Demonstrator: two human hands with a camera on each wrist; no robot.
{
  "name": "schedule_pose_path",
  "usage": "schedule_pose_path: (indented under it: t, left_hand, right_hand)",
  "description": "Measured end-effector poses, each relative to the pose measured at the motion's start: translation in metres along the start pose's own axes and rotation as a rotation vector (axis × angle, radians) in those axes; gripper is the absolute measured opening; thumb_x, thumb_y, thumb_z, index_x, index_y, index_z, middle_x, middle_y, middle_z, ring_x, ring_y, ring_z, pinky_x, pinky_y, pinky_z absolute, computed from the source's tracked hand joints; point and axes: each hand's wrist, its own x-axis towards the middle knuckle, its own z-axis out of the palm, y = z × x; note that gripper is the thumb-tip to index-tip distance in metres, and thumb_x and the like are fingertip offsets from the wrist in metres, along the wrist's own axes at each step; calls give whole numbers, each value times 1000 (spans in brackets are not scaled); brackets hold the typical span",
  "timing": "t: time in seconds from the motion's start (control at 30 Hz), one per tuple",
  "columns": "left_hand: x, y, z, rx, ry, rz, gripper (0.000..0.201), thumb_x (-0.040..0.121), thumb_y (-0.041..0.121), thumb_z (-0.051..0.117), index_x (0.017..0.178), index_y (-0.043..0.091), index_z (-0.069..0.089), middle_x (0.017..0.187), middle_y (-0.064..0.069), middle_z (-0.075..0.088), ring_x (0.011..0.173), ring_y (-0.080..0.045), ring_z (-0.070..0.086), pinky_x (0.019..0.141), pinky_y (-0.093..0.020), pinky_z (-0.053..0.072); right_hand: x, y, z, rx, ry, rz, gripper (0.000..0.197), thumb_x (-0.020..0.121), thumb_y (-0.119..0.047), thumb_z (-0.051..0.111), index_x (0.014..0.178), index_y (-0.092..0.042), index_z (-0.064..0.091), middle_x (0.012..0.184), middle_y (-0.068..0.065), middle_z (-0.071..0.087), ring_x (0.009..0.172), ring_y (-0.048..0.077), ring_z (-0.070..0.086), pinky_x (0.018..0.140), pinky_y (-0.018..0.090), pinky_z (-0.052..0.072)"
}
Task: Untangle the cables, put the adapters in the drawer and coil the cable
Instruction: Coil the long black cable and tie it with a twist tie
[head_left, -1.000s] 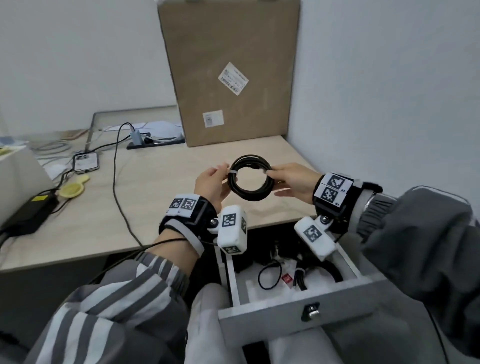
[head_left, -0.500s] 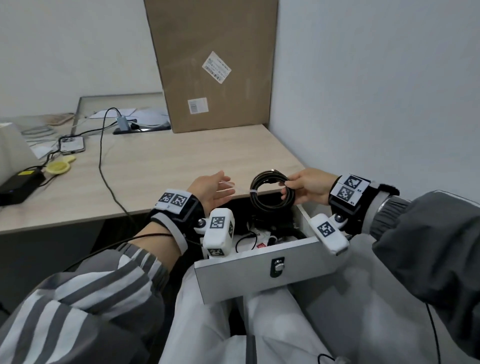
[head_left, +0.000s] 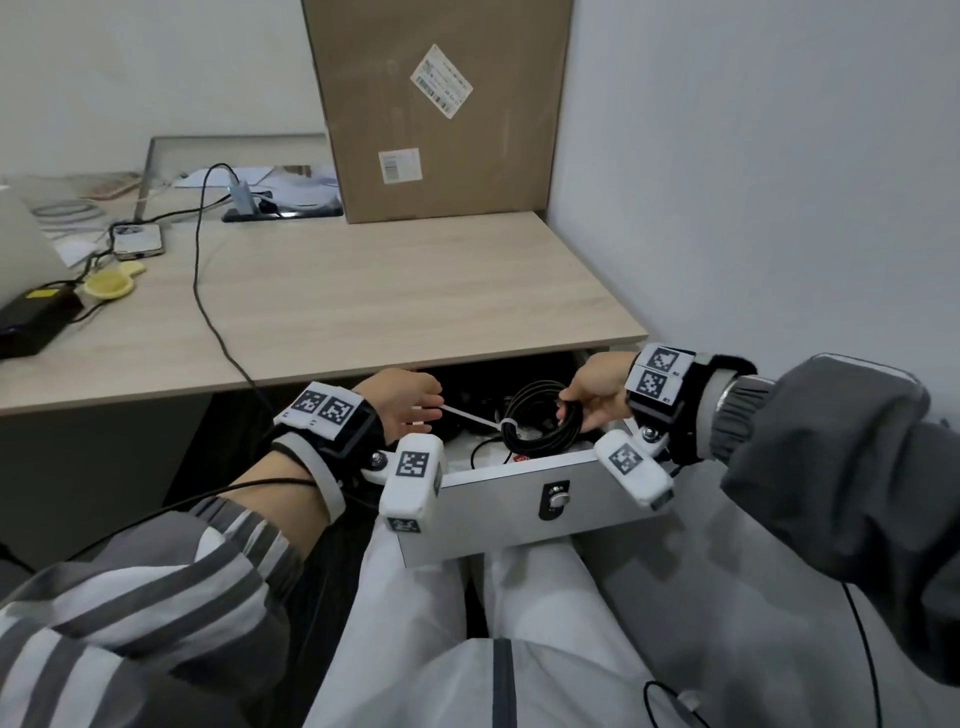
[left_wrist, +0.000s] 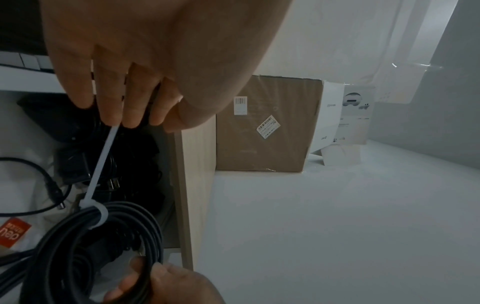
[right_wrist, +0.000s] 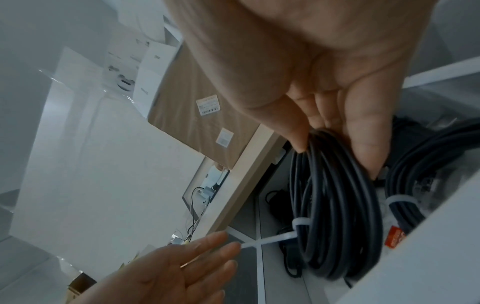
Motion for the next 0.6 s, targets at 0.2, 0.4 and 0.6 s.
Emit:
schedule_pose_path:
  t: [0.2,0.4,0.6]
  left_hand:
    - [14,-3,-12,41,16,-15,14,94,17,55,106,11,59,97,-3,59,90,-18,54,74,-29,45]
    - [22,-3,-14,38,-31,-38,12,93,17,58,103,12,61,101,-4,60,92,-17,55,82,-31,45]
    - [25,-1,-19,25,-49,-41,6,93,18,58,94,15,63,101,-2,61,87,-13,54,82,-29,44]
  right_hand:
    - [11,-3,5,57,-49,118,19,101,1,32,94,10,48,87,22,58,90,33,57,102,47,42]
    - [23,-5,26,-118,-134,177,19,100,0,35,93,12,49,83,25,65,100,36,61,91,46,52]
    - [29,-15,54,-450,-179,157,30,94,-6,55,118,11,55,120,24,63,113,37,61,101,46,47]
